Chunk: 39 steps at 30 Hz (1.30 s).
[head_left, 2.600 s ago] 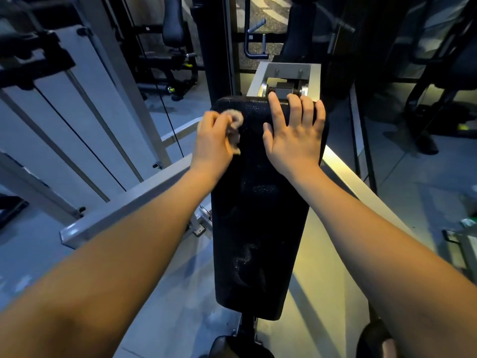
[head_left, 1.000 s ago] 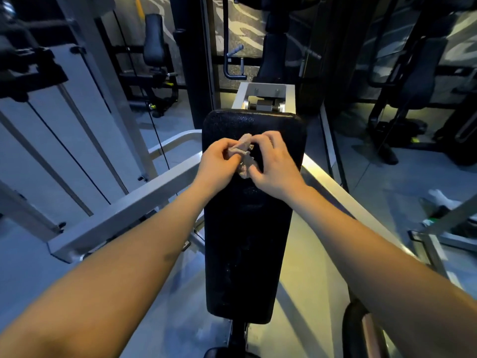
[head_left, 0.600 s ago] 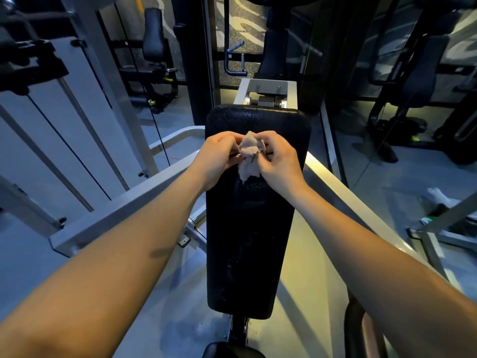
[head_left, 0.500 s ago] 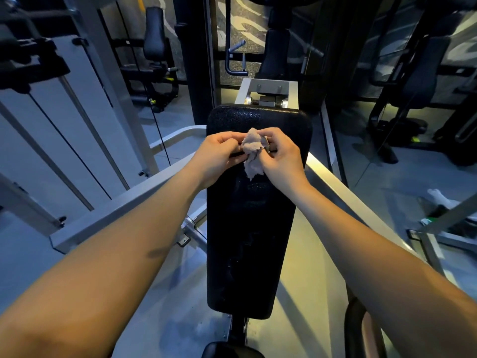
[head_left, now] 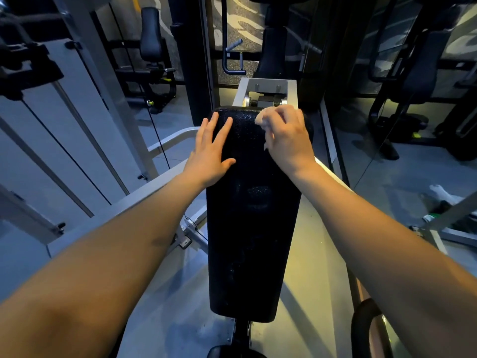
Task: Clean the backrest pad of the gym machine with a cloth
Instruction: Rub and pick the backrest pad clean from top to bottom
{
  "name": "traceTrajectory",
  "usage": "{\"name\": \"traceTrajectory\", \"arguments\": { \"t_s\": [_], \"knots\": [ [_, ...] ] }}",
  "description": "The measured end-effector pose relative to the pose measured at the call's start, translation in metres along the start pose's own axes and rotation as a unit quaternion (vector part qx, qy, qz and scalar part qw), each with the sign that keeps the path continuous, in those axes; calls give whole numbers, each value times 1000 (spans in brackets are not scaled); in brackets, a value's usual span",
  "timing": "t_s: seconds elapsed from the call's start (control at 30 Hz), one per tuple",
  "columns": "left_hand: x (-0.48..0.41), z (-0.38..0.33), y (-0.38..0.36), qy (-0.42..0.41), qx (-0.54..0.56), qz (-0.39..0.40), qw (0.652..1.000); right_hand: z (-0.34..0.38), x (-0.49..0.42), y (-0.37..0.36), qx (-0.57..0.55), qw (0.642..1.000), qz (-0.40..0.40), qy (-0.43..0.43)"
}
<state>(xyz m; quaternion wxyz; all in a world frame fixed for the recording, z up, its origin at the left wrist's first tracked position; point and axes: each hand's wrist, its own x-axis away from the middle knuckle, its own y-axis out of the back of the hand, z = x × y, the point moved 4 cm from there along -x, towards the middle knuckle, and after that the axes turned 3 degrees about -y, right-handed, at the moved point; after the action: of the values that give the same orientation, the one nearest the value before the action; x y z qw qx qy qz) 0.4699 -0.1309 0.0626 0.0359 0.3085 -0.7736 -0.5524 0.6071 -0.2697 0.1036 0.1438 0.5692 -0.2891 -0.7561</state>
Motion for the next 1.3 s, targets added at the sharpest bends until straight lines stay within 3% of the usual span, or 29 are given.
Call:
{"name": "traceTrajectory", "arguments": {
  "t_s": [0.23,0.47,0.53,0.63,0.7,0.9,1.1,1.3],
  "knots": [
    [-2,6,-7,-4,-44,-3,999,5,3,-26,9,1000,-13,17],
    [-3,7,-9,-11,-63,-16,998,4,64,-44,13,990,104,91],
    [-3,6,-9,-11,-66,-18,998,0,47,-29,22,992,79,99],
    [-3,7,-10,-7,-74,-25,997,-13,15,-3,66,997,-16,31],
    [-2,6,-12,-6,-78,-29,996,-14,12,-1,92,995,-31,14],
    [-3,6,-15,-7,-84,-42,996,-16,46,-18,73,997,1,26],
    [-1,3,-16,0,-87,-50,995,-16,80,-17,71,989,90,95],
    [2,-1,-16,13,-89,-49,995,-20,8,14,139,988,-49,45]
  ]
}}
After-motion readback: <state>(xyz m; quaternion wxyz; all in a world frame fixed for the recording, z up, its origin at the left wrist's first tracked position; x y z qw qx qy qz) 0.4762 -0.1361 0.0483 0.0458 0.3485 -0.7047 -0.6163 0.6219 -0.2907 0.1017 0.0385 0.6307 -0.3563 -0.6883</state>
